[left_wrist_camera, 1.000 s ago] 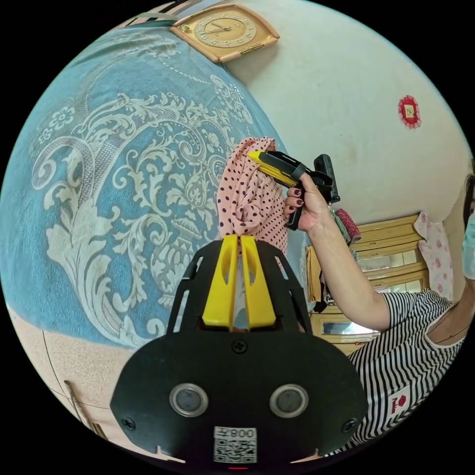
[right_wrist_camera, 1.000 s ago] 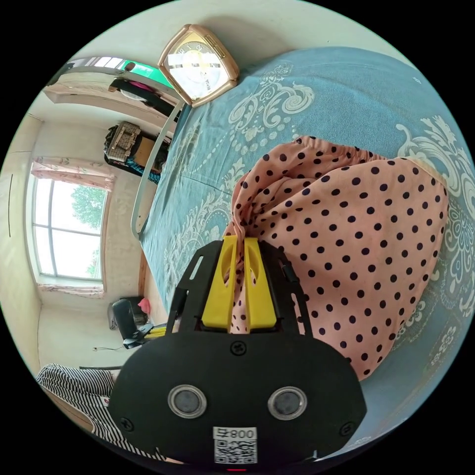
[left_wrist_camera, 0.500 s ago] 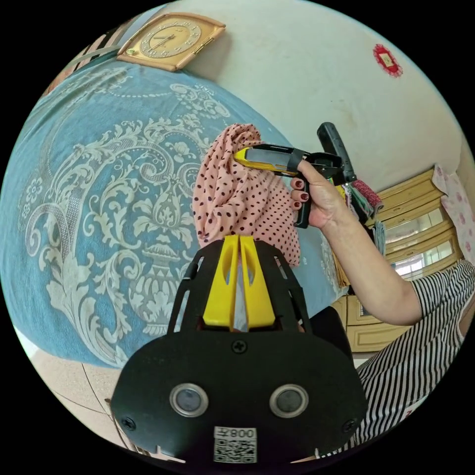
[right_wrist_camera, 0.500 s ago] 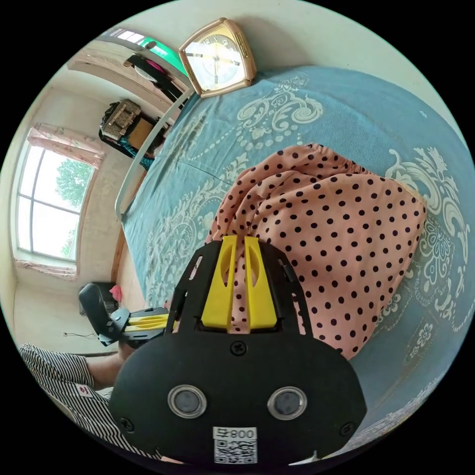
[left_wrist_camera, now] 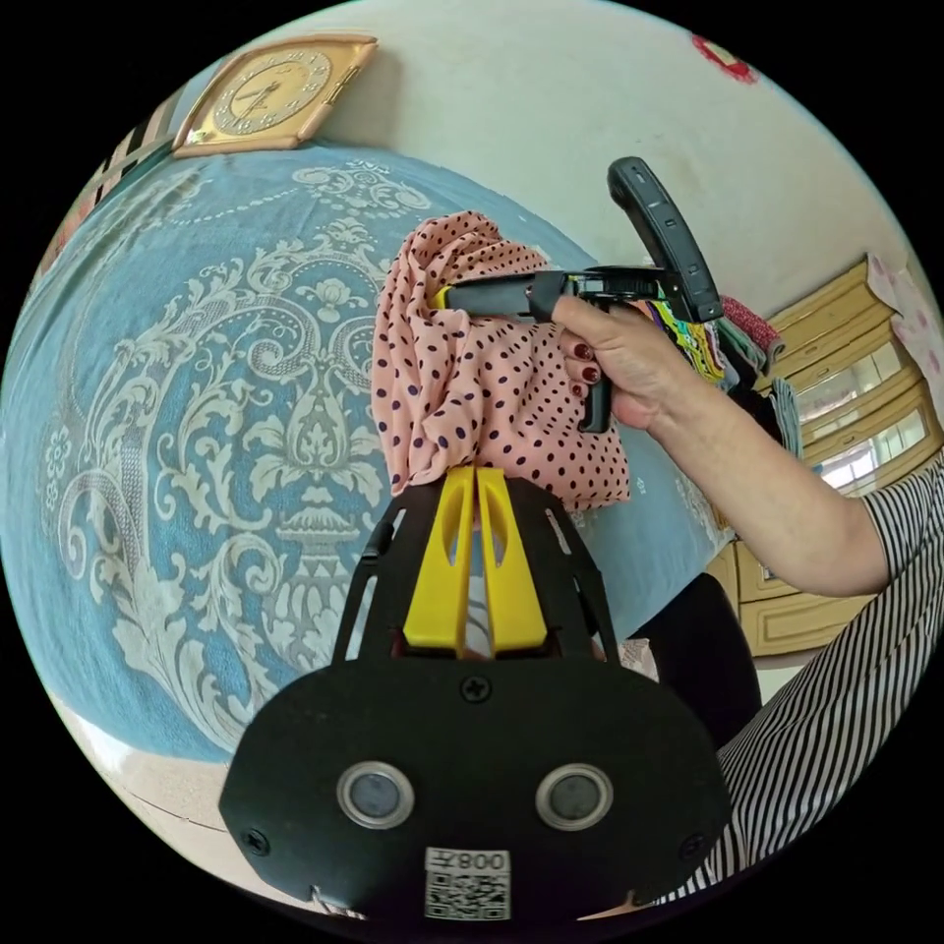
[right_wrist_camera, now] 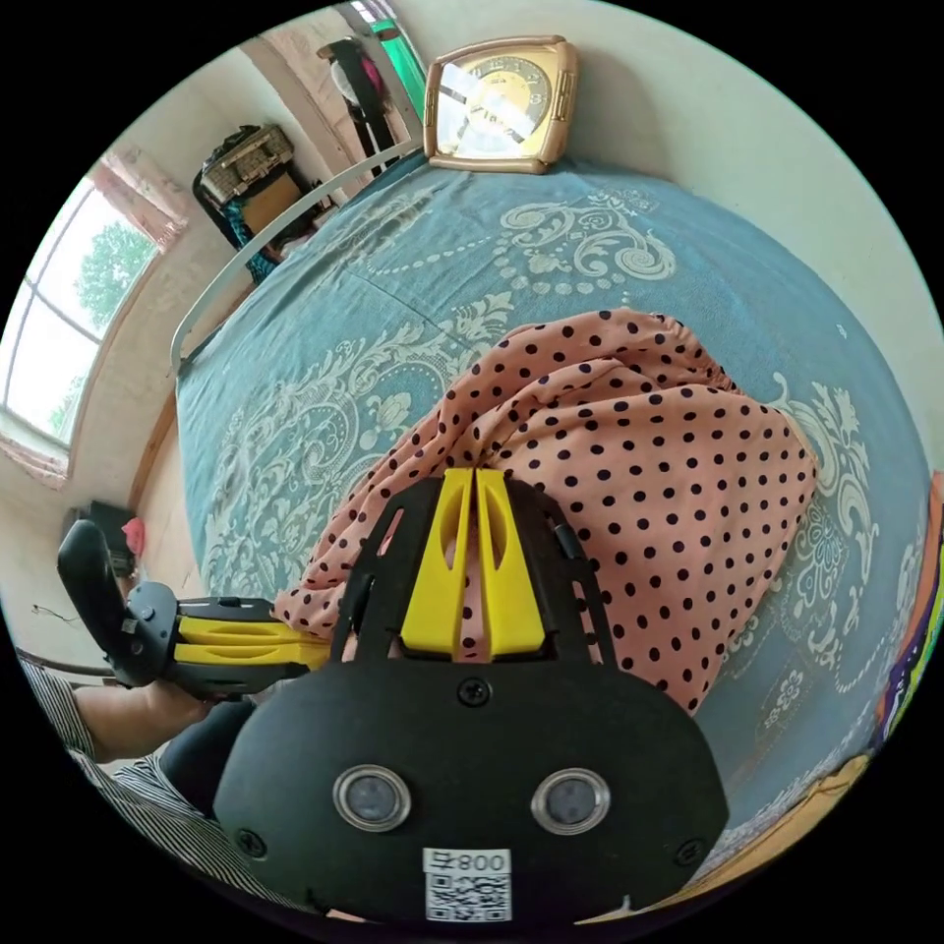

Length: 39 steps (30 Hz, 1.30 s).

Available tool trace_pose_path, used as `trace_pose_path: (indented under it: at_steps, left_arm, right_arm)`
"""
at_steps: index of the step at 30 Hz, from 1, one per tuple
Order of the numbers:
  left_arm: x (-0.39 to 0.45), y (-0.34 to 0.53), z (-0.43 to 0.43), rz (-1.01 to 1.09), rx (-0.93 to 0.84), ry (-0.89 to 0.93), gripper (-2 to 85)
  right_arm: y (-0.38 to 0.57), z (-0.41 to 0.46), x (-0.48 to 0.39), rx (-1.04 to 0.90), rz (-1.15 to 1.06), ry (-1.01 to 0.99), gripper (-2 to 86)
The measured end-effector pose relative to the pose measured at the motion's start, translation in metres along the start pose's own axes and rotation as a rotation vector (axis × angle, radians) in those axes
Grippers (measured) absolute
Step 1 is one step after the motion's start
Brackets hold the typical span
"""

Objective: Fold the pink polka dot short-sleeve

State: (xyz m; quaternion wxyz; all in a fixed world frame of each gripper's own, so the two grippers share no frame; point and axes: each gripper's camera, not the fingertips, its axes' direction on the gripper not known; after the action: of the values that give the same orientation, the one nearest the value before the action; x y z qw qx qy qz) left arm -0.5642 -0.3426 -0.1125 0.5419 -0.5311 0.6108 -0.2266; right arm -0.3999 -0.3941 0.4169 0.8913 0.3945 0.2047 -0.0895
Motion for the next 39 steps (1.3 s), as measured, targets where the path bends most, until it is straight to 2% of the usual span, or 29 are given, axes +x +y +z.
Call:
trace_pose_path:
  at_steps: [3, 6, 9, 14, 19, 23, 27, 33, 39]
  left_arm:
    - [0.004, 0.003, 0.000, 0.014, 0.006, 0.009, 0.2]
    - [-0.005, 0.002, -0.002, -0.053, -0.017, 0.091, 0.3]
    - [0.003, 0.010, -0.022, -0.070, 0.066, 0.035, 0.2]
    - [0.024, 0.017, -0.037, -0.027, 0.124, -0.018, 0.2]
    - [0.018, 0.011, -0.011, -0.083, 0.022, -0.041, 0.2]
    - [0.023, 0.011, -0.012, -0.086, 0.039, -0.035, 0.2]
    - [0.042, 0.011, -0.032, -0.028, 0.132, -0.060, 0.2]
    - [0.052, -0.015, -0.015, 0.018, 0.100, -0.022, 0.2]
    - [0.050, -0.028, 0.011, 0.003, 0.015, -0.081, 0.2]
  right_arm:
    - [0.002, -0.005, 0.001, 0.004, 0.019, 0.000, -0.1]
    - [0.001, -0.012, 0.021, -0.026, 0.069, -0.131, 0.1]
    - [0.007, -0.033, 0.039, -0.007, 0.092, -0.231, 0.2]
    - [0.032, -0.071, 0.047, 0.118, 0.103, -0.272, 0.3]
    - [0.028, -0.043, 0.047, 0.032, 0.096, -0.259, 0.4]
    - [0.021, -0.026, 0.055, -0.039, 0.109, -0.294, 0.6]
    - [0.032, -0.050, 0.063, 0.016, 0.083, -0.338, 0.7]
    - [0.043, -0.094, 0.098, 0.159, 0.155, -0.236, 0.2]
    - [0.013, -0.050, 0.121, 0.003, 0.166, -0.186, 0.1]
